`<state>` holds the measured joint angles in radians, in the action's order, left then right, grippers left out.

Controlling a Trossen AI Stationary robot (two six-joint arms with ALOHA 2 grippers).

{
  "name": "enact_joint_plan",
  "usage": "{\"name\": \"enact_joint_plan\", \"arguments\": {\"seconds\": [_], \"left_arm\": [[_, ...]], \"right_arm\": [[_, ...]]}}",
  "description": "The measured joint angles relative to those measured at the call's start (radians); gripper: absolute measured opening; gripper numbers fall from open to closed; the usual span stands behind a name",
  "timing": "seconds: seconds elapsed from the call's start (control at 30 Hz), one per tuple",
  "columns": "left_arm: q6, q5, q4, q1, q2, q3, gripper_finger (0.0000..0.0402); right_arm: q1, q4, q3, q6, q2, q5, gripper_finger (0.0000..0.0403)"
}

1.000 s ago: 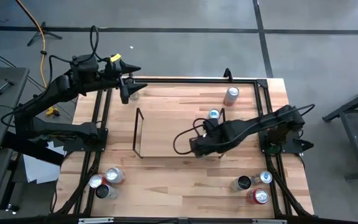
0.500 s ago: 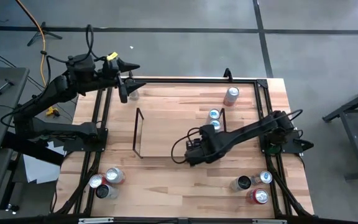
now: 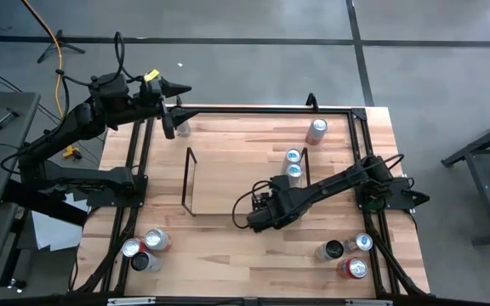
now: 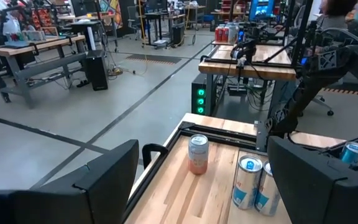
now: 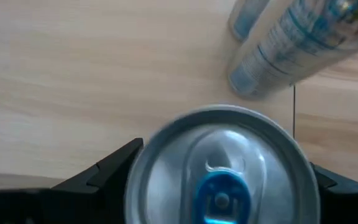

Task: Place canned beverage on shelf
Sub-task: Put the blue soda can aligned with the other blue soda can on the shelf

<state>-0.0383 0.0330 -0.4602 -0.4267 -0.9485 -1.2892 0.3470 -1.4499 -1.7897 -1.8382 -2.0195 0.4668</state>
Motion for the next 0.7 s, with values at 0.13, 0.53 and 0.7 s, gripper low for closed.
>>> {"name": "enact_joint_plan", "arguments": {"seconds": [0.13, 0.53, 0.7], "left_arm": [[0.0, 0.0, 0.003, 0.0, 0.0, 0.0, 0.0314], [-0.016, 0.0, 0.012, 0.0, 0.0, 0.0, 0.0314], [-0.025, 0.0, 0.013, 0.0, 0.0, 0.0, 0.0314]], "right_arm": [[0.0, -0.001, 0.0, -0.005, 0.002, 0.035, 0.0283], [0.002, -0.064, -0.045, 0.047, 0.049, -0.065, 0.0286], [-0.012, -0.122, -0.128, 0.079, 0.063, -0.049, 0.0287]]}}
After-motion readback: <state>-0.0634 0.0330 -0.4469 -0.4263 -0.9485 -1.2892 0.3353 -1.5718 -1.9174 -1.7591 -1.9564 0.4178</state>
